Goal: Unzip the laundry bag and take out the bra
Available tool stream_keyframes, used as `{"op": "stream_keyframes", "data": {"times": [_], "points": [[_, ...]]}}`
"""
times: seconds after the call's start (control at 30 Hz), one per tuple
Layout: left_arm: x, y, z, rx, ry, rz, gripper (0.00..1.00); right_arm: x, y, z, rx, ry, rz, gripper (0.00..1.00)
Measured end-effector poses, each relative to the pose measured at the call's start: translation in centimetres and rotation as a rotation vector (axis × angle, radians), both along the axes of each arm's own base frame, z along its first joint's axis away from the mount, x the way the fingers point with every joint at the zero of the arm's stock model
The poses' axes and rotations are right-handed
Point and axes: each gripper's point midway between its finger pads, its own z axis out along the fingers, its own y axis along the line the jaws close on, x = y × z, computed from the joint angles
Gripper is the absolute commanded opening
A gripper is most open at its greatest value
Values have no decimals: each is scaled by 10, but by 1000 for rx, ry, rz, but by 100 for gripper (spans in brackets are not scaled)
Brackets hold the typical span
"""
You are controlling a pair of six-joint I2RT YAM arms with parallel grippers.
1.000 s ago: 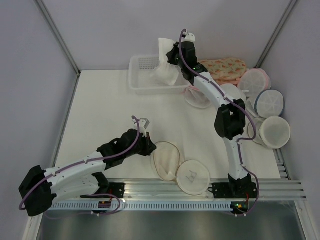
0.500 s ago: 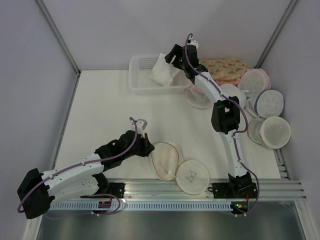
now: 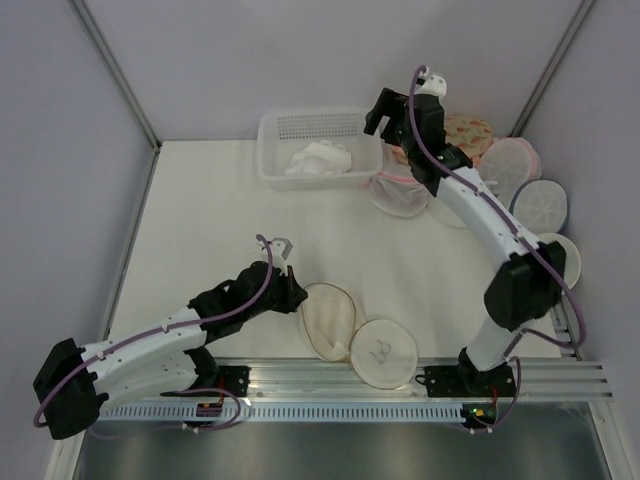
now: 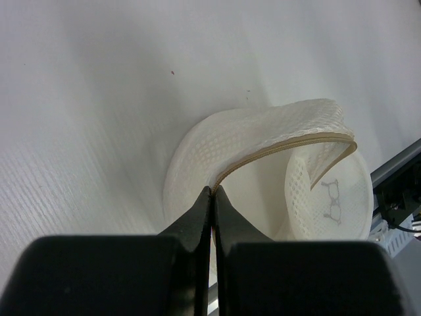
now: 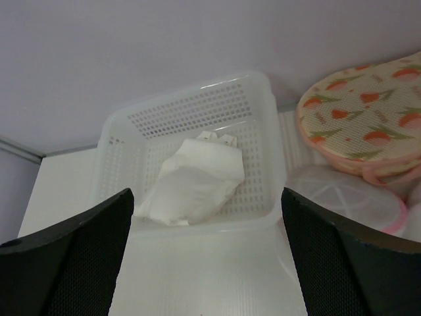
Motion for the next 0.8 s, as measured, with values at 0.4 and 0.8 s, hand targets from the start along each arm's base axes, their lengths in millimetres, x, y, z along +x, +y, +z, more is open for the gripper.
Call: {"op": "stream_keyframes", "data": {"times": [0.4,0.8], "points": [[12,1,-2,-36,14,108,2,-223,-26,-132,-212,303,-39,86],[25,66,-35,-179,13,568,2,-331,-28,-185,-242,457,37,86]]}}
